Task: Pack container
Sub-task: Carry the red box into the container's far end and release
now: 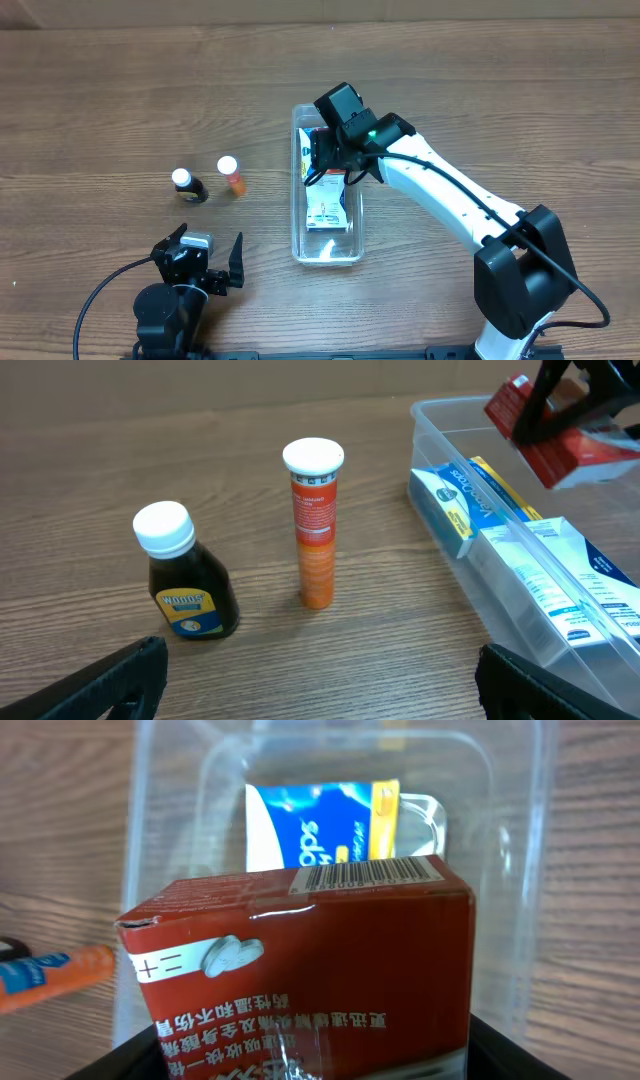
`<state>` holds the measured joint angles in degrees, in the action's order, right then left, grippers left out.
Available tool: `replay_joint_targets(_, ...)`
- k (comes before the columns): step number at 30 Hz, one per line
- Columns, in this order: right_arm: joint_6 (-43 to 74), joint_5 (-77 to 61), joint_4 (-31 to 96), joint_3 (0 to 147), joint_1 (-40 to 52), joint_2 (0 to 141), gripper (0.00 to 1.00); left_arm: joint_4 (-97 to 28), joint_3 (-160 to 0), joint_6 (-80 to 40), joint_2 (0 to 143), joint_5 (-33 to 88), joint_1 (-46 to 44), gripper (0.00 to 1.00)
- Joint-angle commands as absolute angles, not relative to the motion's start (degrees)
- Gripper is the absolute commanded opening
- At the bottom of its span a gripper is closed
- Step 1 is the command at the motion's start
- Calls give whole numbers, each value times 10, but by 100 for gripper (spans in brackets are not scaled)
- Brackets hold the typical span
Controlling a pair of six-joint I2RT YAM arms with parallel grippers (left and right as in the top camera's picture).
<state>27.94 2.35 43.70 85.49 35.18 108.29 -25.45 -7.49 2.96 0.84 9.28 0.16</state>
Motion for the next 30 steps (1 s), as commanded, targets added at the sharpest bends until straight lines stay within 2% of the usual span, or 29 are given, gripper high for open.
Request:
replay_joint_targets(1, 290, 27, 422, 858, 357, 1078, 72, -252, -73, 22, 3, 99, 7, 100)
replay_joint_targets(10, 289, 29, 362, 858, 356, 1131, 72, -252, -73, 22, 3, 99, 7, 100)
replay_joint_targets(18, 236, 29, 332, 867, 356, 1140, 90, -252, -73, 22, 3, 99, 7, 100)
replay_joint_targets(25, 225, 29, 352, 886, 355, 1061, 90, -252, -73, 22, 3, 99, 7, 100)
replay_joint_targets(30, 228, 29, 422, 892, 319, 947, 93, -252, -73, 22, 3, 99, 7, 100)
